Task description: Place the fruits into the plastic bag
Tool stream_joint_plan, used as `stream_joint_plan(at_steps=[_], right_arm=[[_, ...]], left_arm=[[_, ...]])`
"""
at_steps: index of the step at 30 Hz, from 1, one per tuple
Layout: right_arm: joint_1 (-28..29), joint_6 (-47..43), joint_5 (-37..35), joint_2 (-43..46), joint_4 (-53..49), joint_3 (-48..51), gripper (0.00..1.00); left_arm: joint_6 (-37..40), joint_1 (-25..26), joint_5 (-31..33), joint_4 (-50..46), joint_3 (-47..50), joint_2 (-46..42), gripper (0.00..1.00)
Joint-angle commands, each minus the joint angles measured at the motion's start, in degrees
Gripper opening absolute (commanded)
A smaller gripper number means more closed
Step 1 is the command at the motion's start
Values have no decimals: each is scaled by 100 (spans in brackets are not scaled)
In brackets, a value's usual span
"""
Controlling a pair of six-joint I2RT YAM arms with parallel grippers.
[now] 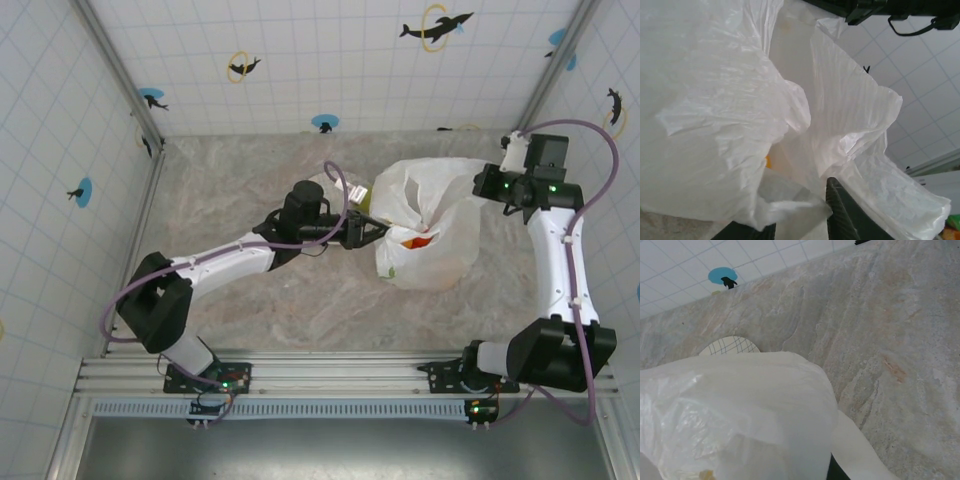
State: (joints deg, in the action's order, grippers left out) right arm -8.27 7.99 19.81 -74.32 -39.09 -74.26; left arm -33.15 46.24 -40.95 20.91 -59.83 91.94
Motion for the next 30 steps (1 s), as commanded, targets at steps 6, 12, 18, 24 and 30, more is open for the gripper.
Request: stream_joint_plan(at_steps=[6,12,18,24,30], right_arm=[[44,206,465,67,505,752,0],[185,204,638,32,683,867,0],[212,135,689,50,692,907,0],[247,167,760,50,792,1010,0],[247,32,770,41,734,1017,0]], left_arm=[[467,-275,737,-829,-210,154,61],[819,-260,1563,-1374,-618,313,73],[1575,-138,3014,-2040,-995,301,84],[2596,-26,3484,-2219,-1370,590,94],[2734,-32,3579,-2456,-2221,1388,93]])
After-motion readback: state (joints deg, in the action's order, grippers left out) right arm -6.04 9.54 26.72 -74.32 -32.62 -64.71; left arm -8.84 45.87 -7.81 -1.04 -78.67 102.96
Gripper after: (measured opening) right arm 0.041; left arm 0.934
